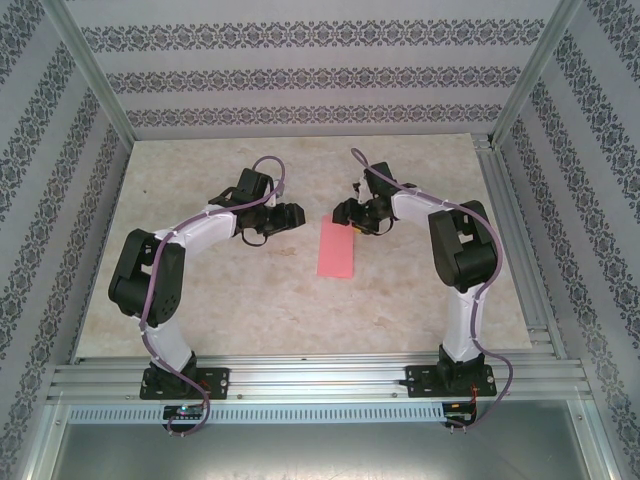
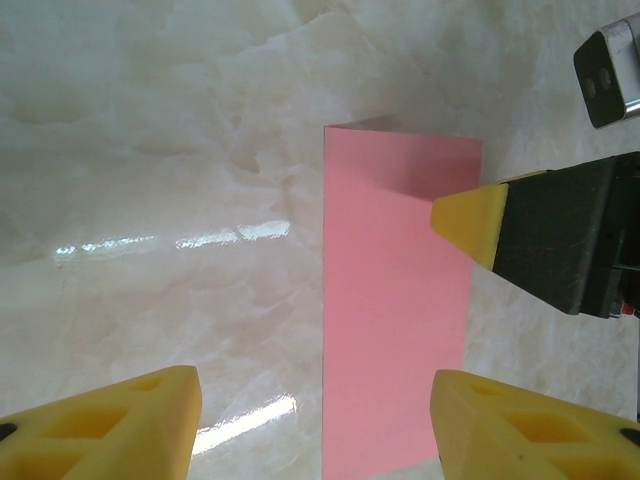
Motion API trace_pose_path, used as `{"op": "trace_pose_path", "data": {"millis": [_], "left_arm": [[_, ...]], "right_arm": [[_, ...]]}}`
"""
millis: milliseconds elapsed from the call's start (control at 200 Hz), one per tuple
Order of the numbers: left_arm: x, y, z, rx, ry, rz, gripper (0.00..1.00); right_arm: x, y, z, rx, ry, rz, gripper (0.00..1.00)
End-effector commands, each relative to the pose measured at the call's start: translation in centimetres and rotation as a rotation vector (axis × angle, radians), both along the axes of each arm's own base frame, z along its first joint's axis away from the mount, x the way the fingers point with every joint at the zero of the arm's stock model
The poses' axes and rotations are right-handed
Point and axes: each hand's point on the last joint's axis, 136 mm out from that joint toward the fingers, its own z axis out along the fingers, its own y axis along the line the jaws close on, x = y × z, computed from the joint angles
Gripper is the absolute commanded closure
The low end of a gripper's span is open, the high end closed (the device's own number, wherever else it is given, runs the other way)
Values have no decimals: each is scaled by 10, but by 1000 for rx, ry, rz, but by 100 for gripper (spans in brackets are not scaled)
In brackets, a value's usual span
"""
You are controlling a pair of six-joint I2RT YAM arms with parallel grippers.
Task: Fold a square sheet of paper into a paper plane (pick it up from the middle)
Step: Pick up the square sheet of paper from the center of the table, then place a square sheet of paper at the center of the table.
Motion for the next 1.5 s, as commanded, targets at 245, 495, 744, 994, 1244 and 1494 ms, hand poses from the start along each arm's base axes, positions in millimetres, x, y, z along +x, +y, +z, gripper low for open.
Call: {"op": "trace_pose_path", "data": {"millis": [245,495,744,994,1244,1494], "left_arm": [[6,4,21,-17,-68,21,37],[6,6,28,-19,-76,27,37],[4,10,40,-16,-95,39,37],[2,20,53,-11,-119,56,37],[-1,24,64,-18,-138,55,37],[-3,21,62,-40,-124,46,37]], "right_arm": [[2,4,4,10,-18,71,67],[-7,15,31,127,-51,75,84],[-20,23,67,224,-96,70,91],[-42,38,95,331,-120,95,89],[-57,66,104,444,-91,151,90],[-57,71,82,494,-39,174,89]]}}
